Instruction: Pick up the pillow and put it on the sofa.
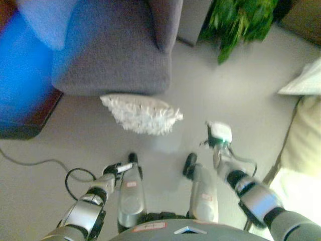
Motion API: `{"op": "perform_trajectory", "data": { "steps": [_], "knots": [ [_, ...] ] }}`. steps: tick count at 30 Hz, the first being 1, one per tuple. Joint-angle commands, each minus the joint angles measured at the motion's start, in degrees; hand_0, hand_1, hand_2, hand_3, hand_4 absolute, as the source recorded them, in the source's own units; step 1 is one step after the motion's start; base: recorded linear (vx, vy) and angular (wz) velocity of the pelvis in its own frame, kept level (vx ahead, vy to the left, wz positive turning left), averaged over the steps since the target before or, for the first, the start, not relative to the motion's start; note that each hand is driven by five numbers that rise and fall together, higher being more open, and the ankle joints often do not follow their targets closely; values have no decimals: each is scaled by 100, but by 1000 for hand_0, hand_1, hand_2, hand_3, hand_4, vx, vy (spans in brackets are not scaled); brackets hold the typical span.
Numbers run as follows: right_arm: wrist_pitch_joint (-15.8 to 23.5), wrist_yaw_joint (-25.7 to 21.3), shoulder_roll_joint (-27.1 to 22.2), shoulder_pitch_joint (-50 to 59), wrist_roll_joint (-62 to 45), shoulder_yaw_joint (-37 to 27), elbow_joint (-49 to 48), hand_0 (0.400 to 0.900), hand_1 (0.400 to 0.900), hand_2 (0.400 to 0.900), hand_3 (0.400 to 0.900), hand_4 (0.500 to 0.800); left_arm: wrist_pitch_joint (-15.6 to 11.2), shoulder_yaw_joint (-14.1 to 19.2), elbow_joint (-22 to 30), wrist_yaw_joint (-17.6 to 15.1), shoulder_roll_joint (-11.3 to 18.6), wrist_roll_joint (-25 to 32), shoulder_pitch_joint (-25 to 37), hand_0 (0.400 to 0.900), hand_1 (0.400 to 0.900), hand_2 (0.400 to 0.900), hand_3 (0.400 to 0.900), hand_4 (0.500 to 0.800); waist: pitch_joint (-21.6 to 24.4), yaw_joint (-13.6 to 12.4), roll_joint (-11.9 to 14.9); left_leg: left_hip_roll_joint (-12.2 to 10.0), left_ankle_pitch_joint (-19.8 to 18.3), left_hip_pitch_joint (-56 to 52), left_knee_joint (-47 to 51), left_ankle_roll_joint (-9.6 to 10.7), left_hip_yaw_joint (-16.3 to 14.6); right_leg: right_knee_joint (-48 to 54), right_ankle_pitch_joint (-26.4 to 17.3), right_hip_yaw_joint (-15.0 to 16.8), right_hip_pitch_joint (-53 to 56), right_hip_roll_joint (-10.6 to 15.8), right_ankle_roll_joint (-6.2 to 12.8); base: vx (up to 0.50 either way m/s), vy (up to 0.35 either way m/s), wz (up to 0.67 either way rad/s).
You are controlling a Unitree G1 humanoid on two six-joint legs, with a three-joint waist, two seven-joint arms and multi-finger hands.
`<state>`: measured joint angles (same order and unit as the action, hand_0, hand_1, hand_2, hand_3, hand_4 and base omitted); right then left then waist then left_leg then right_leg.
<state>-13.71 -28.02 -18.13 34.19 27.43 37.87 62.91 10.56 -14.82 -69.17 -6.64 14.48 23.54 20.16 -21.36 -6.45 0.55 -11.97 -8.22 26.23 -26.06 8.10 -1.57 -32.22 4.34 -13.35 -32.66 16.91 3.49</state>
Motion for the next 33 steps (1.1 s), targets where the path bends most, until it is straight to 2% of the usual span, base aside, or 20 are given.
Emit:
{"op": "perform_trajectory", "data": {
  "steps": [1,6,8,18,19,21,27,33],
  "knots": [
    [-155,-183,-239,560,-143,-52,-152,900,900,900,900,800,304,-414,-413,70,41,175,-337,900,900,900,900,800,-137,-203,-28,73,133,207,-34,-290,188,517,-510,494,-56,702,636,39,32,31],
    [-267,-71,-250,1244,-661,74,-90,900,900,900,900,800,385,-423,-483,75,-47,310,-238,900,900,900,900,800,-281,-382,-176,144,170,554,-183,-244,401,213,-427,546,-381,812,647,23,27,16],
    [-294,119,-285,1515,-778,151,-148,900,900,900,900,800,439,-423,-460,55,-57,383,-198,900,900,900,900,800,-349,-430,-218,173,181,710,-277,-233,459,130,-403,575,-486,834,650,33,66,3],
    [-388,816,-282,2343,-1037,421,-369,900,900,900,900,800,666,-407,-372,17,-132,830,-62,900,900,900,900,800,-565,-598,-293,242,254,1170,-526,-238,568,-189,-265,628,-777,820,599,39,79,-2],
    [-406,862,-272,2434,-1040,434,-408,900,900,900,900,800,678,-403,-361,3,-142,889,-52,900,900,900,900,800,-606,-624,-310,222,89,1170,-634,-215,580,-343,-84,663,-782,800,650,71,78,-8],
    [-422,937,-269,2565,-1030,435,-441,900,900,900,900,800,690,-396,-332,-26,-151,981,-40,900,900,900,900,800,-655,-649,-321,235,100,1274,-704,-218,587,-421,-58,665,-851,796,630,40,83,-6],
    [-479,1168,-249,2955,-1123,539,-464,900,900,900,900,800,786,-349,-264,-102,-187,1288,-3,900,900,900,900,800,-814,-731,-397,356,58,1639,-1031,-289,628,-773,44,702,-1149,798,563,-6,81,-2],
    [-467,1383,-282,3407,-1234,656,-391,900,900,900,900,800,961,-315,-257,-217,-216,1567,-31,900,900,900,900,800,-843,-842,-558,585,-85,2518,-1735,-423,726,-1462,255,891,-1923,772,427,-38,72,3]
  ]
}}
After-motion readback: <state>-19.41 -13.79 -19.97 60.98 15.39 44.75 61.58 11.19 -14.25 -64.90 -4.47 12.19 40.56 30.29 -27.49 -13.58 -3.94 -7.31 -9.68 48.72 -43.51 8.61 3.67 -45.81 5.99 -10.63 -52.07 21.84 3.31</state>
